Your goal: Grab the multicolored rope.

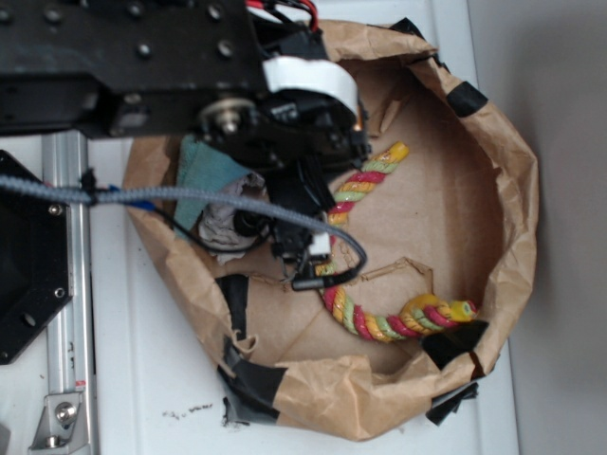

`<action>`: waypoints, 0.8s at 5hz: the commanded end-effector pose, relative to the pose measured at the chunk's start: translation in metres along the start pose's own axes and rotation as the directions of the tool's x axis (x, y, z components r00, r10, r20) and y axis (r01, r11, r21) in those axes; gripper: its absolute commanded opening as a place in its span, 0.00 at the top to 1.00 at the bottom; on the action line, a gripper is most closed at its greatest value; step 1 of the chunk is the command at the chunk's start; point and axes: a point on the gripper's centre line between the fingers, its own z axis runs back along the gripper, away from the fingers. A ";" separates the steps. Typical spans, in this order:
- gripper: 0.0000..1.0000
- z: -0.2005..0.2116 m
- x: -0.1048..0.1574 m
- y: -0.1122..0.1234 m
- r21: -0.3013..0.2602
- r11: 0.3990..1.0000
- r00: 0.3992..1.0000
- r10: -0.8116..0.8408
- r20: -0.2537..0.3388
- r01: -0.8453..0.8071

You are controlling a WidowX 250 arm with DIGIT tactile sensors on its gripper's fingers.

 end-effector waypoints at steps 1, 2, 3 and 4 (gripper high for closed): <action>0.00 0.004 0.026 -0.071 -0.042 0.979 0.978 -0.194 0.078 0.197; 0.00 -0.024 0.039 -0.065 -0.007 0.981 0.980 -0.193 0.045 0.193; 0.00 -0.047 0.039 -0.066 -0.027 0.975 0.975 -0.220 0.026 0.221; 0.00 -0.062 0.027 -0.086 -0.122 0.947 0.955 -0.297 0.018 0.297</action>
